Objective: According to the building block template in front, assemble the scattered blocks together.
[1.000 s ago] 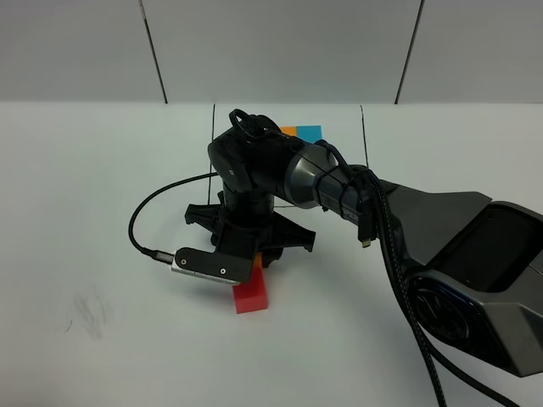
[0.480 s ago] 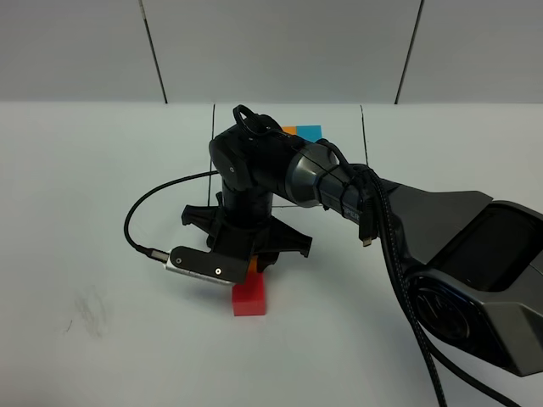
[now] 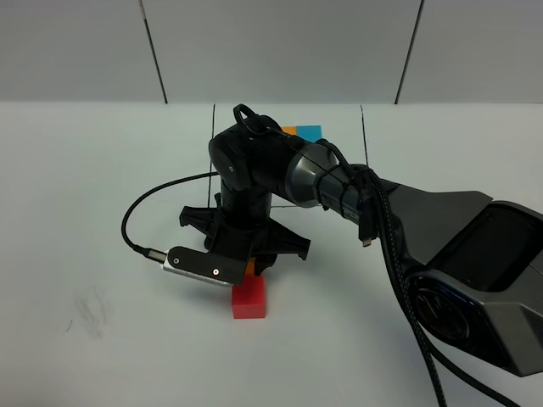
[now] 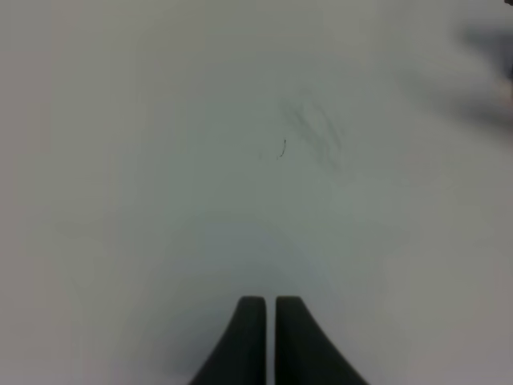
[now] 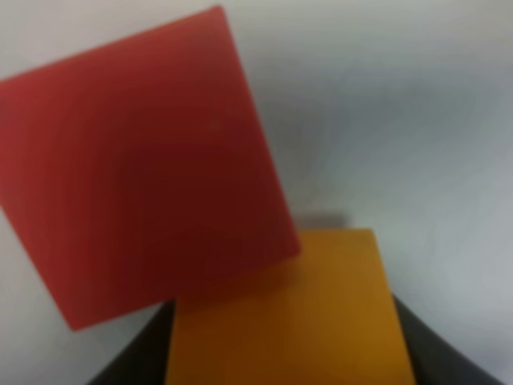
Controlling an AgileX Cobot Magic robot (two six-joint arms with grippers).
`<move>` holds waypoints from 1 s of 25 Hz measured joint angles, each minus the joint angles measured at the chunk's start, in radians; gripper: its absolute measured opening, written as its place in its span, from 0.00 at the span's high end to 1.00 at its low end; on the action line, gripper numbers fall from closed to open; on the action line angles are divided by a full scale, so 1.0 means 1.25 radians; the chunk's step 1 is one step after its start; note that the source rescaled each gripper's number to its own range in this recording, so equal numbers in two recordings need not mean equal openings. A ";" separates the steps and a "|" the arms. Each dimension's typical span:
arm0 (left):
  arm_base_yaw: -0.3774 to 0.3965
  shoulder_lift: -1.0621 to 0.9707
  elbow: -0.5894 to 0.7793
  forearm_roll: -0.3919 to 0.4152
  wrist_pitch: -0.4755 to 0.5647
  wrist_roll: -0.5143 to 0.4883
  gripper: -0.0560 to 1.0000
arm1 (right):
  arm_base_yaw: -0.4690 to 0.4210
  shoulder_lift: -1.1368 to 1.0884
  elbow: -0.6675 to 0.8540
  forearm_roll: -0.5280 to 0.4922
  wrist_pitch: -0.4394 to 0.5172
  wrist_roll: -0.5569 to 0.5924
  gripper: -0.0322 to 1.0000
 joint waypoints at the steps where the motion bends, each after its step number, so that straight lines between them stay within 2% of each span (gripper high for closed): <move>1: 0.000 0.000 0.000 0.000 0.000 0.000 0.95 | 0.000 0.000 0.000 -0.005 0.000 0.000 0.40; 8: 0.000 0.000 0.000 0.000 0.000 0.001 0.95 | 0.000 0.000 0.000 -0.072 0.000 0.000 0.40; 14: 0.000 0.000 0.000 0.000 0.000 0.001 0.95 | 0.000 0.000 0.000 -0.075 0.008 0.000 0.40; 19: 0.000 0.000 0.000 0.000 0.000 0.001 0.95 | 0.000 0.000 0.000 -0.075 0.052 0.001 0.40; 25: 0.000 0.000 0.000 0.000 0.000 0.001 0.95 | 0.000 0.000 0.000 -0.075 0.056 0.002 0.40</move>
